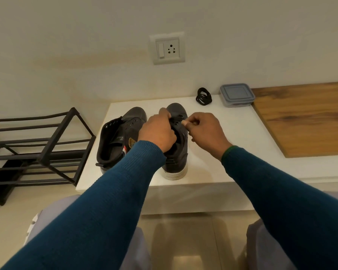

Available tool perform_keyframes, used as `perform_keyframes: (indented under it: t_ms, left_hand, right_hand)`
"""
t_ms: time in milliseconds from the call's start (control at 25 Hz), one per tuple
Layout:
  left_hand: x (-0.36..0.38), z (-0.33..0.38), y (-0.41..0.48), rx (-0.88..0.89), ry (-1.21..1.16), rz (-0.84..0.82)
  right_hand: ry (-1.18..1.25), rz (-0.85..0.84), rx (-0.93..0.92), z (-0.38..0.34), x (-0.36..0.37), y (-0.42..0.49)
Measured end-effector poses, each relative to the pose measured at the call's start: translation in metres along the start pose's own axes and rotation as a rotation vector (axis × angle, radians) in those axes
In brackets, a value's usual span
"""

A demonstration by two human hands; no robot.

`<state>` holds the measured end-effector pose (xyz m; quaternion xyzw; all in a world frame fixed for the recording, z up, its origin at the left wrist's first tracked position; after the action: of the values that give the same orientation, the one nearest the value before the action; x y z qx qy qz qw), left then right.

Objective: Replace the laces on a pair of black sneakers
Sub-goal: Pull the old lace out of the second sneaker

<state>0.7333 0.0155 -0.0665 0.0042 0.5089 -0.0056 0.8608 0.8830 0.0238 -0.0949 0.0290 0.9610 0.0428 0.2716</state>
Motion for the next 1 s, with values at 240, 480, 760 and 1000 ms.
perform_keyframes:
  t_ms: [240,480,760,1000]
  left_hand:
    - [-0.003,-0.008,0.005,-0.022,-0.005,0.063]
    - [-0.009,-0.023,0.007,-0.113,-0.369,0.047]
    - [-0.07,-0.05,0.009,-0.262,-1.845,0.517]
    - [-0.045,-0.053,0.01,-0.261,-0.162,0.088]
  right_hand:
    - [1.022,0.082,0.066,-0.036,-0.047,0.008]
    - [1.661,0.202,-0.078,-0.047,-0.113,0.015]
    - [1.183,0.297,0.079,-0.026,-0.084,0.023]
    - [0.04,0.05,0.269,0.006,-0.05,0.025]
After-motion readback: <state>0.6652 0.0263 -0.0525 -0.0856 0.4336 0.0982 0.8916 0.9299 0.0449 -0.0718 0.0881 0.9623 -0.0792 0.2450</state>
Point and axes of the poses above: each hand's wrist, its own y-axis towards the middle knuckle, its own x-axis out of the palm, z = x × y, the point moved 4 cm from there along y, towards the middle knuckle, and after that the axes turned 4 degrees about -y, right-handed, at the moved point
